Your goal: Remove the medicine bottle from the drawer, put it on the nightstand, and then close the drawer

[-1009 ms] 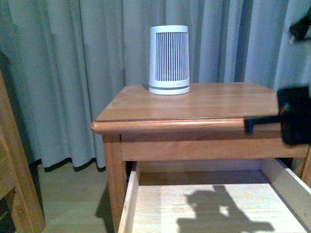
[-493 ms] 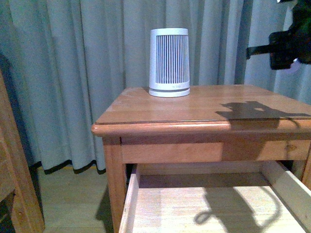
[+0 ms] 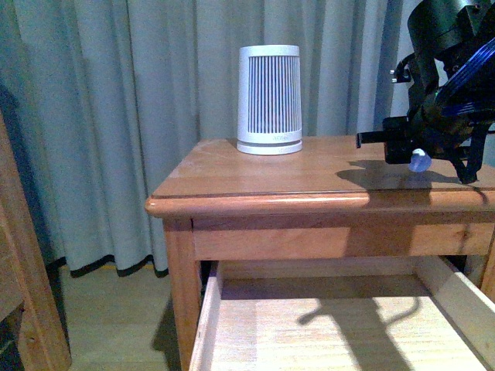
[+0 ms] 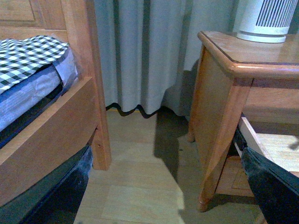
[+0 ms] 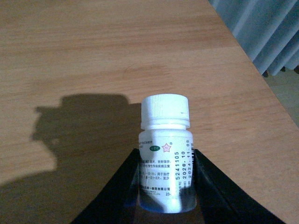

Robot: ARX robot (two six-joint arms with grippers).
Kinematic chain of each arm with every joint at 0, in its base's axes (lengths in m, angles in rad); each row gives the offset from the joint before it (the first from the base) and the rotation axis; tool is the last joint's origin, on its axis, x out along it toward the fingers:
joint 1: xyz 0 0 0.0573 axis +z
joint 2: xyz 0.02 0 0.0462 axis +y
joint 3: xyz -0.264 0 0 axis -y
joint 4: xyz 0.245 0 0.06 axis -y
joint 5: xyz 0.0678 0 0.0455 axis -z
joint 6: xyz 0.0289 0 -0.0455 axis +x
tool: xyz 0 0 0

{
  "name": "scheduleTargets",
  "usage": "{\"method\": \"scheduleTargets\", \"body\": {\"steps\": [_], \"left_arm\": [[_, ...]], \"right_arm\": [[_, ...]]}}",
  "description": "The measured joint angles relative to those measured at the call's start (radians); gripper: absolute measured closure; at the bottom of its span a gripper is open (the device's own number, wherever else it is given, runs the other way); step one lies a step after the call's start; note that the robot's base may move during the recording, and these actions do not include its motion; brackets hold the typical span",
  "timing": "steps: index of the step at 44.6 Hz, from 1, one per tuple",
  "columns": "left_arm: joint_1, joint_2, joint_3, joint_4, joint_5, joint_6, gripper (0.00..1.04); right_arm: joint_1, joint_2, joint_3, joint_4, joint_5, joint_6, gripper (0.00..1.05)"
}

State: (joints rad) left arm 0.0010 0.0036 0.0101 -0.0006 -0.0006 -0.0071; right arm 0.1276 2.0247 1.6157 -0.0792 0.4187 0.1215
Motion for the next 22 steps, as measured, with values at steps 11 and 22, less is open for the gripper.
{"method": "scheduleTargets", "body": {"steps": [11,22], "left_arm": [[0.0,0.0,0.0,0.0,0.0,0.0,0.07],[0.0,0.0,0.0,0.0,0.0,0.0,0.07]], "right_arm": [[0.006,-0.04,-0.026,0.08,0.017,-0.029,0.18],[0.032,-0.498,-0.407,0.333,0.044,-0.092,0.07]]}}
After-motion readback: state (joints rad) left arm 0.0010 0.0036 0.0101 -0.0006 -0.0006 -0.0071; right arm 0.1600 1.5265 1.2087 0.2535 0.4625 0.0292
